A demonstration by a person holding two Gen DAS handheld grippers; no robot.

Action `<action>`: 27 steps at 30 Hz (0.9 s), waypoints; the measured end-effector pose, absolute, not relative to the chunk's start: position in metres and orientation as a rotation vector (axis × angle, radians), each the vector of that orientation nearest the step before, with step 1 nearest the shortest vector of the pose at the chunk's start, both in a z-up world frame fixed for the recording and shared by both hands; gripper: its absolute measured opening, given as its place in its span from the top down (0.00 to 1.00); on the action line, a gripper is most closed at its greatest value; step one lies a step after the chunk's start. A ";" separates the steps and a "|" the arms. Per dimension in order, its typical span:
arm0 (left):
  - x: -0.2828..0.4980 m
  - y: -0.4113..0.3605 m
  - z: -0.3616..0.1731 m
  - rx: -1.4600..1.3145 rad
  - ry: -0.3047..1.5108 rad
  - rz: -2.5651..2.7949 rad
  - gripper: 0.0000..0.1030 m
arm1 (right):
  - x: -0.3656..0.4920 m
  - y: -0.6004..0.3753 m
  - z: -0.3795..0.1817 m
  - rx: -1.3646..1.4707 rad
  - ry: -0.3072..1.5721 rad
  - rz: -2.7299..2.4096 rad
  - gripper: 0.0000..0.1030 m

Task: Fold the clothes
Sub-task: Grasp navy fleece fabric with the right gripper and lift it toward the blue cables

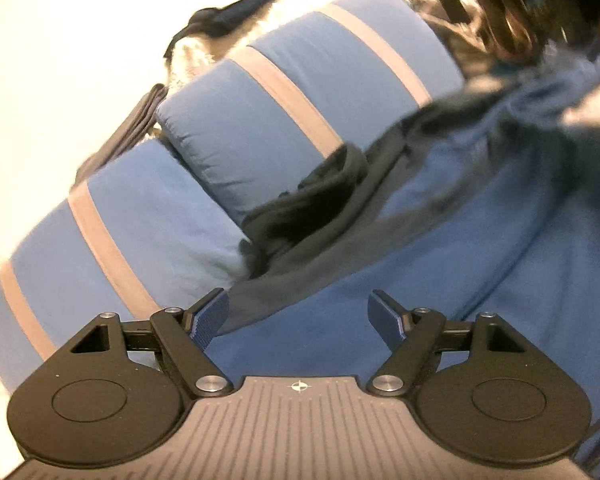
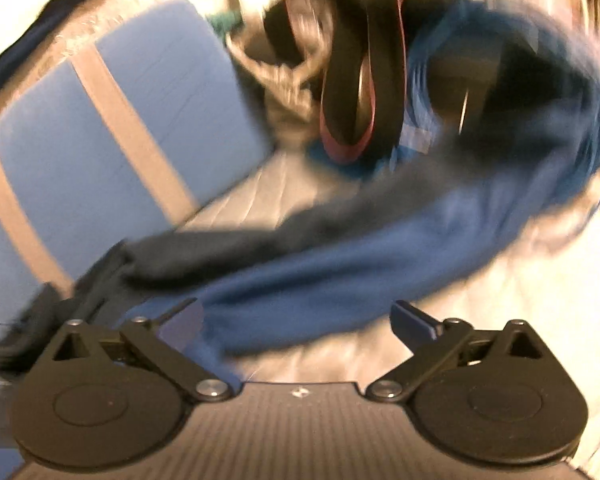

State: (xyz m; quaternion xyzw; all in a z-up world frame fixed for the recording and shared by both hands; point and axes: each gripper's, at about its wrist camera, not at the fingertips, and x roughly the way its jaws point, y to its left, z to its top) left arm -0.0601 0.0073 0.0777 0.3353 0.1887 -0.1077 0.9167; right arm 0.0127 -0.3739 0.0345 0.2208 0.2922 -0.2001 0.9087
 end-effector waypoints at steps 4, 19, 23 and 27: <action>-0.056 0.007 0.075 0.652 0.408 -0.210 0.25 | 0.015 -0.382 0.050 0.271 0.467 -0.568 0.00; -0.058 -0.005 0.071 0.701 0.411 -0.228 0.25 | -0.001 -0.537 0.014 0.442 0.330 -1.084 0.10; -0.059 -0.010 0.067 0.729 0.413 -0.242 0.25 | 0.006 -0.547 0.003 0.471 0.351 -1.087 0.22; -0.059 -0.009 0.066 0.734 0.415 -0.243 0.25 | 0.011 -0.559 -0.009 0.517 0.372 -1.063 0.82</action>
